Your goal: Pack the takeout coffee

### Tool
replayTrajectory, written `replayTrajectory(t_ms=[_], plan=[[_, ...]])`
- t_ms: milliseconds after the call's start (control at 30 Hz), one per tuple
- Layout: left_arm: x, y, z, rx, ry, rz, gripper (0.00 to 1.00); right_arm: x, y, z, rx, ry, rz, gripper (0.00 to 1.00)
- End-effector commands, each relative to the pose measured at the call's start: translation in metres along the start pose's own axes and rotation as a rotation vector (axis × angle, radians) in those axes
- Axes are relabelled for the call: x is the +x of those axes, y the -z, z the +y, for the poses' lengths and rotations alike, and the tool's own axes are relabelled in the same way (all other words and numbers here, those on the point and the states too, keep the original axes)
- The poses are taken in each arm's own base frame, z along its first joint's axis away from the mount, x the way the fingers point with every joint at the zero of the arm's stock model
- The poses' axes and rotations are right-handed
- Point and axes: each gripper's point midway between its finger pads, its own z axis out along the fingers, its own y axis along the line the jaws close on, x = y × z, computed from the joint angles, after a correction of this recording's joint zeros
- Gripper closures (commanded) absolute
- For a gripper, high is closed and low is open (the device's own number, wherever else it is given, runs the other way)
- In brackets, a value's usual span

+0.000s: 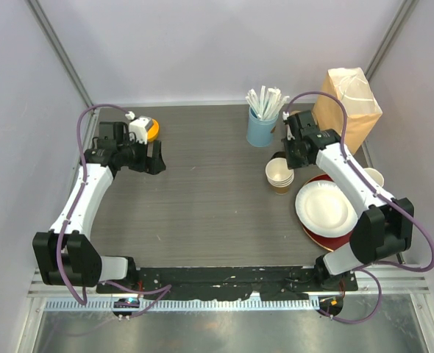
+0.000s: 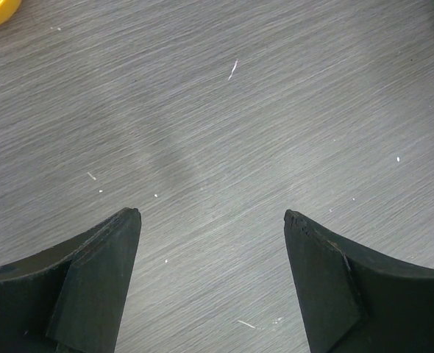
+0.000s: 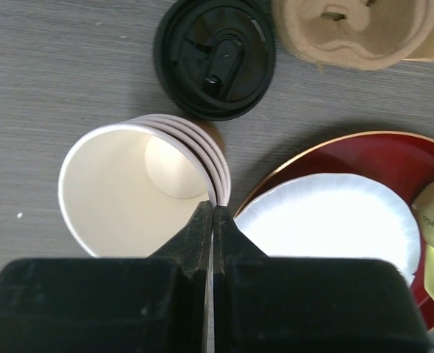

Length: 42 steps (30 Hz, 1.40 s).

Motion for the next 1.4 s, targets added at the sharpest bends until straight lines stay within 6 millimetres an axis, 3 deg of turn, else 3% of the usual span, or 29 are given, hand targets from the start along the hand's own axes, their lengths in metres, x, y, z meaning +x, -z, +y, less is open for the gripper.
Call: replayTrajectory(t_ms=[0,67,200,467,600,700,833,1000,1100,1200,1233,1267,1333,1367], plan=[[-0.012,0.005,-0.007,0.032,-0.025,-0.027,0.17,-0.032,0.037,0.018,-0.134,-0.003,-0.163,0.99],[-0.013,0.007,-0.008,0.034,-0.028,-0.031,0.18,-0.036,0.047,0.019,-0.154,-0.010,-0.201,0.99],[-0.015,0.008,-0.010,0.038,-0.029,-0.036,0.18,-0.036,0.047,0.009,-0.161,-0.039,-0.204,0.99],[-0.012,0.007,-0.019,0.069,-0.041,-0.025,0.20,-0.029,0.042,0.049,-0.472,-0.062,-0.186,0.99],[-0.012,0.005,-0.023,0.078,-0.054,-0.016,0.21,-0.029,0.032,0.034,-0.379,-0.085,-0.171,0.99],[-0.014,0.005,-0.027,0.086,-0.060,-0.013,0.21,-0.040,0.043,0.033,-0.379,-0.090,-0.202,0.99],[-0.021,0.007,-0.029,0.091,-0.070,-0.024,0.21,-0.069,0.075,0.017,-0.309,-0.090,-0.292,0.99],[-0.025,0.009,-0.030,0.094,-0.068,-0.028,0.20,-0.083,0.104,0.012,-0.299,-0.093,-0.351,0.99],[-0.028,0.011,-0.029,0.086,-0.073,-0.030,0.18,-0.101,0.128,0.029,-0.388,-0.073,-0.433,0.99],[-0.032,0.013,-0.024,0.050,-0.076,-0.036,0.15,-0.123,0.148,0.067,-0.514,-0.042,-0.519,0.99],[-0.035,0.014,-0.021,0.035,-0.077,-0.042,0.14,-0.125,0.156,0.095,-0.571,0.005,-0.528,0.99],[-0.036,0.015,-0.016,0.007,-0.080,-0.043,0.14,-0.128,0.140,0.114,-0.590,0.027,-0.499,0.99],[-0.037,0.016,-0.010,-0.030,-0.082,-0.045,0.12,-0.130,0.128,0.144,-0.619,0.070,-0.459,0.99],[-0.037,0.016,-0.004,-0.065,-0.081,-0.042,0.12,-0.119,0.113,0.163,-0.630,0.104,-0.391,0.99]])
